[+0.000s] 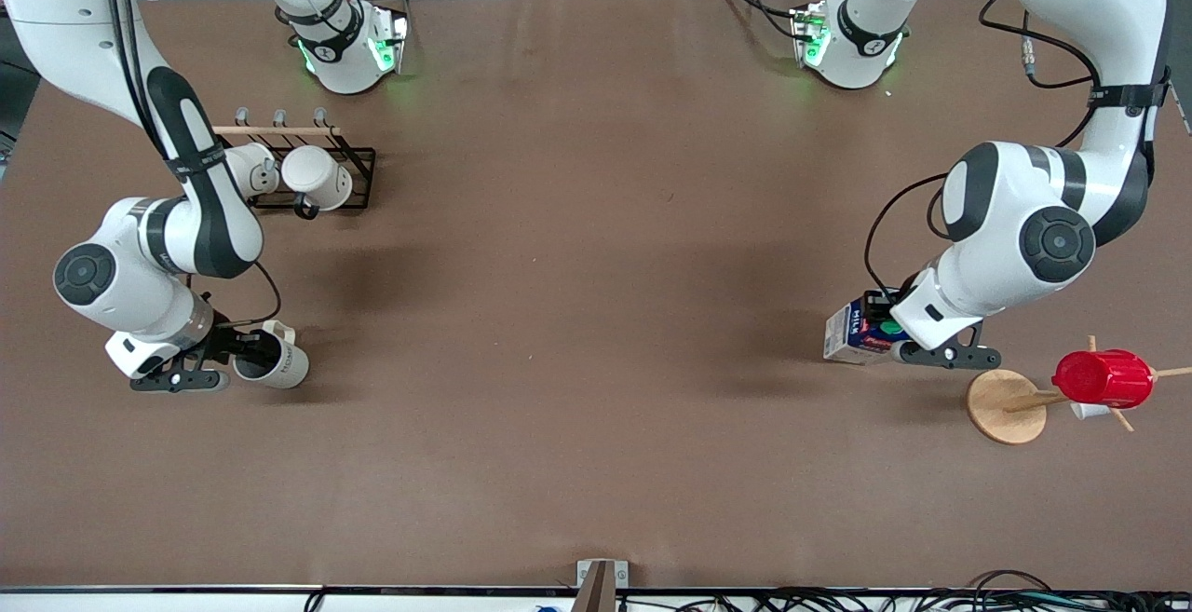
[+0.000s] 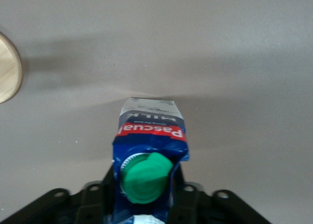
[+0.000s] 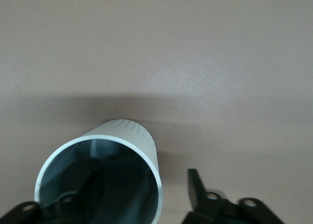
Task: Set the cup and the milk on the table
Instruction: 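Grasp the grey mug with the right gripper while the left gripper grasps the milk, then carry the mug and milk toward the table center with both grippers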
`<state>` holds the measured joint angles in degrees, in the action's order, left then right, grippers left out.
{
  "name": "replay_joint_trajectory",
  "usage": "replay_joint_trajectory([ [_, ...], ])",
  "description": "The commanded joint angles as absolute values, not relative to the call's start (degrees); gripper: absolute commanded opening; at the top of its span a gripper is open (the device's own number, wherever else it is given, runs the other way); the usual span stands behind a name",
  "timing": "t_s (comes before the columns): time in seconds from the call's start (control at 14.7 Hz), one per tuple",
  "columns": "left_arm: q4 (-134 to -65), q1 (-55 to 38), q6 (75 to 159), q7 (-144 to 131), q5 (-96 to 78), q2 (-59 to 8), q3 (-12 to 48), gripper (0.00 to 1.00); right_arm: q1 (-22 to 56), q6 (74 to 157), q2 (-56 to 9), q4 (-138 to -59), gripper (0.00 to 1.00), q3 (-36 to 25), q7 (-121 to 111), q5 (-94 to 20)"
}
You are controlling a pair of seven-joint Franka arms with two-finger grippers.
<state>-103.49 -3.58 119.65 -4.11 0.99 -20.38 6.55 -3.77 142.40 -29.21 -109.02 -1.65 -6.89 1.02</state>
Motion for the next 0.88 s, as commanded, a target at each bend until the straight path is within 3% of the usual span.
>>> replay_joint_trajectory([
  [0.0, -103.19, -3.6, 116.99, -4.39, 1.67, -19.52, 6.85, 0.42, -3.96, 142.39, -28.39, -109.69, 0.0, -1.41, -7.21, -0.18],
  [0.27, -101.96, -3.43, 113.3, -4.57, 1.32, -18.02, 7.29, 0.41, -4.04, 140.46, -28.04, -108.9, 0.0, -1.41, -6.07, -0.26],
  [0.54, -100.73, -3.43, 111.71, -4.74, 0.88, -17.23, 8.26, 0.41, -2.12, 123.7, -24.71, -102.93, 0.0, 0.08, -1.08, -1.14],
  [0.68, -99.85, -3.51, 110.48, -6.49, 0.88, -17.05, 8.87, 0.41, -0.71, 118.15, -23.03, -101.08, 0.0, 4.89, 8.91, -2.02],
  [0.82, -98.44, -3.43, 109.52, -9.39, 0.88, -17.14, 10.8, 0.41, -0.53, 117.77, -22.85, -100.2, 0.0, 12.79, 21.3, -1.24],
])
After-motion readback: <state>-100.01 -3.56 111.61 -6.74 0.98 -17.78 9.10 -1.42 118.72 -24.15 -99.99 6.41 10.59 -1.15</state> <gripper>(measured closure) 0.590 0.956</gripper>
